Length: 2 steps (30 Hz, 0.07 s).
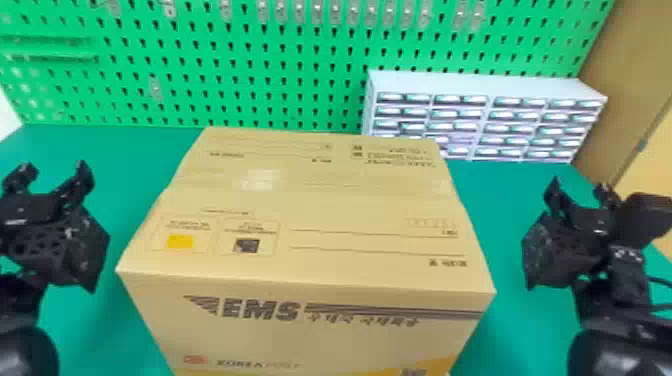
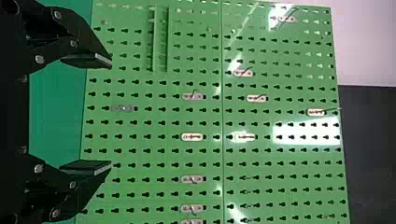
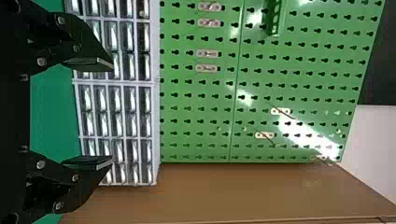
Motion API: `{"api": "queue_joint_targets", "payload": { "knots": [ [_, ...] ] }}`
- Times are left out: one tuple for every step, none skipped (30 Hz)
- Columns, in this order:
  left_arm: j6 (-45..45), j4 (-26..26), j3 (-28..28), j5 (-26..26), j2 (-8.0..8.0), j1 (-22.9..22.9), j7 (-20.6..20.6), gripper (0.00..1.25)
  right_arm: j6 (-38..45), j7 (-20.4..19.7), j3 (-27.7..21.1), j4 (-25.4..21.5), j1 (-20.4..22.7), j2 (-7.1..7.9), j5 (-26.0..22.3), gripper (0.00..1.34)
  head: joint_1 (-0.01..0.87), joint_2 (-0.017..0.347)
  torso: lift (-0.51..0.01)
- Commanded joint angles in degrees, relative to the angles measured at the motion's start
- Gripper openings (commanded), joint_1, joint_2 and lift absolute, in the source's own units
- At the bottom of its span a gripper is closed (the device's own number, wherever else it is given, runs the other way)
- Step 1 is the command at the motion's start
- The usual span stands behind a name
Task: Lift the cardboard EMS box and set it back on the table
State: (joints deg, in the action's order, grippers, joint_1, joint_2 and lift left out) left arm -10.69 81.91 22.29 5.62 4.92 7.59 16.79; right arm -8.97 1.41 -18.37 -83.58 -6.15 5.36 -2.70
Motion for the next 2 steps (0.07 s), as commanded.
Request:
{"api": "queue_joint_targets", "payload": {
  "knots": [
    [-0.12, 0.01, 0.04, 0.00, 0.00, -0.03, 0.00, 0.77, 0.00, 0.00, 0.00, 0.00, -0.01, -0.09, 0.07, 0.79, 0.678, -0.014, -0.088],
    [-0.12, 0.01, 0.04, 0.00, 0.00, -0.03, 0.00, 0.77, 0.00, 0.00, 0.00, 0.00, -0.01, -0.09, 0.15, 0.79, 0.678, -0.014, -0.088]
  ]
}}
